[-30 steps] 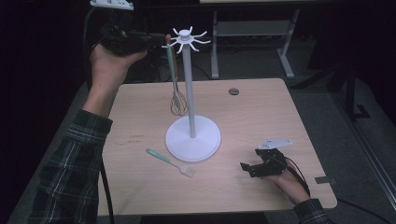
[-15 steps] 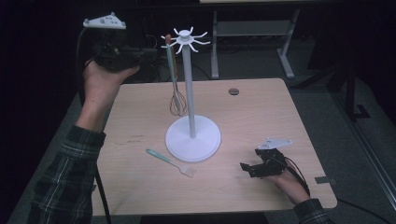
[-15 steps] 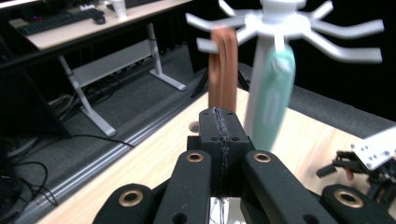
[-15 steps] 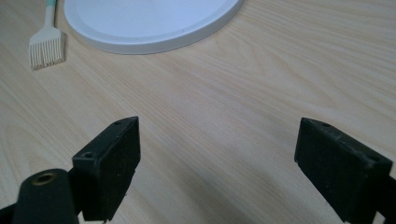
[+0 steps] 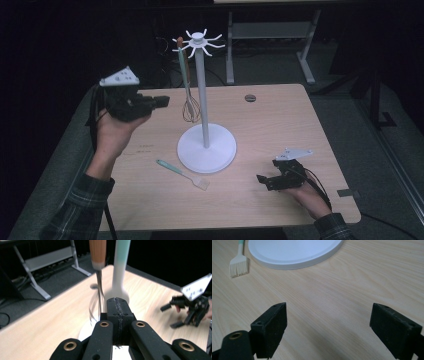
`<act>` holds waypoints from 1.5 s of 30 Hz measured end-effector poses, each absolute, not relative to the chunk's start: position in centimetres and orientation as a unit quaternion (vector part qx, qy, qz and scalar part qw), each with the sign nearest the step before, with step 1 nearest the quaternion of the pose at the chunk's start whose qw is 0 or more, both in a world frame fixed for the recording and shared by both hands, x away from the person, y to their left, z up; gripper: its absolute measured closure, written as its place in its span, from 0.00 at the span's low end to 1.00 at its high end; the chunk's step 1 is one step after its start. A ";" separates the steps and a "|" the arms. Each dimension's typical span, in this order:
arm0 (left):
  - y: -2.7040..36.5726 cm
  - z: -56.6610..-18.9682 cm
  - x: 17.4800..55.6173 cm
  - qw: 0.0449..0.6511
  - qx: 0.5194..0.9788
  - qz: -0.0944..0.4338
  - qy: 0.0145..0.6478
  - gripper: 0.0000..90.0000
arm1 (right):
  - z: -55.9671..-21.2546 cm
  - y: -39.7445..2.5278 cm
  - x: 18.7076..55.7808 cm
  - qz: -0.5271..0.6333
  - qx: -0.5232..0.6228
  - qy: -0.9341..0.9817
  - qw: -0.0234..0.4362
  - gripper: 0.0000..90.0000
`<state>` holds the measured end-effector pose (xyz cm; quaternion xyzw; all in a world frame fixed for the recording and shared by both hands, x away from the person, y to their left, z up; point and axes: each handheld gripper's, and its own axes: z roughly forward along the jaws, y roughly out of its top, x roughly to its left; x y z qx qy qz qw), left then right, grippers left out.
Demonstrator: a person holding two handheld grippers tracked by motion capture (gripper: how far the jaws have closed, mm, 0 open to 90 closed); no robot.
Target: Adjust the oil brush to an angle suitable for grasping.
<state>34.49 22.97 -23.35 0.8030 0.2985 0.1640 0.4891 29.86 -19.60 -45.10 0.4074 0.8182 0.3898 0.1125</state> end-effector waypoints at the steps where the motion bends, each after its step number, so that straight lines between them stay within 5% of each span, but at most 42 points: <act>1: 23.0 -24.5 34.2 0.488 0.804 0.159 0.300 1.00 | -45.1 -19.6 29.9 0.390 0.409 0.818 0.112 0.16; 20: 19.4 -43.0 32.7 0.399 0.860 0.076 0.308 1.00 | -45.1 -19.6 29.9 0.388 0.407 0.819 0.113 0.16; 45: 19.0 -46.0 31.9 0.343 0.888 0.035 0.304 1.00 | -45.1 -19.6 29.9 0.391 0.405 0.819 0.112 0.16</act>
